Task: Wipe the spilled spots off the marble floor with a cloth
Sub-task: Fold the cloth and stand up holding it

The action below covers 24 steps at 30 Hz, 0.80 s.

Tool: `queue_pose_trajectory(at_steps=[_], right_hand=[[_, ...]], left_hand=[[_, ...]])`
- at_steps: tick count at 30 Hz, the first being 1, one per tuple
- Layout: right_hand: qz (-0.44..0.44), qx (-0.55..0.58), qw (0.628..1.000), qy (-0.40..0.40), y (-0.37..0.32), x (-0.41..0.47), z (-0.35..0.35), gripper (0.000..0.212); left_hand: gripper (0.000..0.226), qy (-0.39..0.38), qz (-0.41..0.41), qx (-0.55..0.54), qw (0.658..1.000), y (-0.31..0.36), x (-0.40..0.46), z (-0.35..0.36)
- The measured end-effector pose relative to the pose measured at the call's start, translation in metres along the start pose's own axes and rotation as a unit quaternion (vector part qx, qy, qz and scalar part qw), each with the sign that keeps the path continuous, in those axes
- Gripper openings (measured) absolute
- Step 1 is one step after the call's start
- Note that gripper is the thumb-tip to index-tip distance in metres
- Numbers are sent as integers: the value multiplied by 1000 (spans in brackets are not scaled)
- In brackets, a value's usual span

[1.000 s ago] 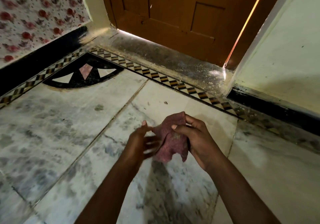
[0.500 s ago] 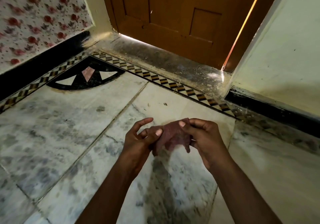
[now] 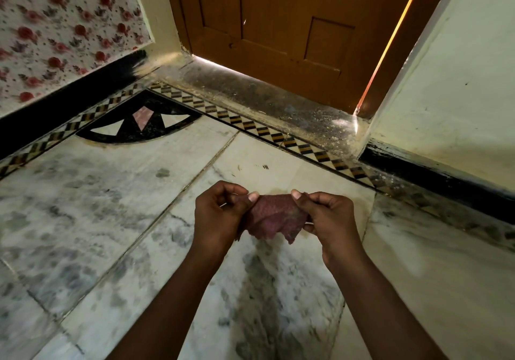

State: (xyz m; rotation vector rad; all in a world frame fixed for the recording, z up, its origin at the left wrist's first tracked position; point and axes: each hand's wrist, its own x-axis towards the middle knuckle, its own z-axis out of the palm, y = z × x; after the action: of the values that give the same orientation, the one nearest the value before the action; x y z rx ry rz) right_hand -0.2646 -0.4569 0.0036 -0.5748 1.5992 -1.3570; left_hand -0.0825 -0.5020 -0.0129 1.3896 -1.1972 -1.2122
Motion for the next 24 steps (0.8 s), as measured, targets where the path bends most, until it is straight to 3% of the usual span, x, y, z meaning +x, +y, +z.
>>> queue_pose_trajectory(at_steps=[7,10,14,20,24], right_hand=[[0,-6,1000,23,-2,-3,4,16],[-4,18,1000,-9,-9,-6,3,38],[-90,-58,991,-84,-16,-7,0,58],[-209,-180,959,-68,-22,-2,8,48],[-280,-211,935,-43,-30,-1,11,42]], left_hand=[[13,13,3,21,1000,5,-6,0],[8,-1,11,0,1000,14,-9,-5],[15,-41,24,-26,999,22,-7,-18],[40,-38,88,54,994,31,-2,-34],[28,-12,164,147,975,44,-3,-39]])
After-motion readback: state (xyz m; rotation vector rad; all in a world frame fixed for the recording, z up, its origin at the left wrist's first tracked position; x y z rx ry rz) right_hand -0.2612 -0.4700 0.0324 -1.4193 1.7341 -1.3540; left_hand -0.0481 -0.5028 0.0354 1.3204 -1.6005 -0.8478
